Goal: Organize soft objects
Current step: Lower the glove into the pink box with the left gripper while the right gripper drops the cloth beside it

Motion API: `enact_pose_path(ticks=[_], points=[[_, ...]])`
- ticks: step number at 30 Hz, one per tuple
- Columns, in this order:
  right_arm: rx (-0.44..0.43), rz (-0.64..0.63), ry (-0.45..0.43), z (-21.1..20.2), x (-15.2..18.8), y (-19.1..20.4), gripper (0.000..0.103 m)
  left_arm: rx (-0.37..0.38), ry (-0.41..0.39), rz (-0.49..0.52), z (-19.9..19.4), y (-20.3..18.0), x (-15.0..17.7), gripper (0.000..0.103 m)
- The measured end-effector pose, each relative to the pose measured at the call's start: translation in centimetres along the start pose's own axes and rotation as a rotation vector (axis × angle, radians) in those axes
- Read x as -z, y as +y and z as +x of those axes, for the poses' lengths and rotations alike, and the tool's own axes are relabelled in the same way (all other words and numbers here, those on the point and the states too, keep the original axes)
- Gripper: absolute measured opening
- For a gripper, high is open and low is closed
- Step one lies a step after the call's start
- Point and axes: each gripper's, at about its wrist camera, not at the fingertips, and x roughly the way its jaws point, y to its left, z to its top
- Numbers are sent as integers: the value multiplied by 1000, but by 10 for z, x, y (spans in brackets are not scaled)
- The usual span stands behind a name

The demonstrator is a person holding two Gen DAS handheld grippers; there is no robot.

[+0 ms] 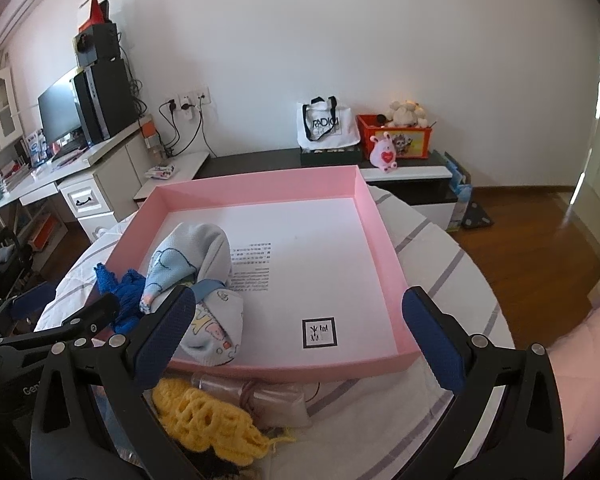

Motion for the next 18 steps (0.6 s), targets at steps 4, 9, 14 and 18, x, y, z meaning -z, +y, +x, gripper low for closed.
enact_pose_path(ticks=[4,9,14,18], points=[[-14,4,-4,-11,3,0,103,4,-8,-2,-13,-2,6,93],[-15,2,-22,-28,6,1,103,-1,-26,-7,-34,-2,16,93],[-11,-5,-49,-49,12,2,103,16,-47,-18,-61,0,27,93],[-12,-14,-76,-71,17,4,103,19,-73,-22,-85,0,37,93]])
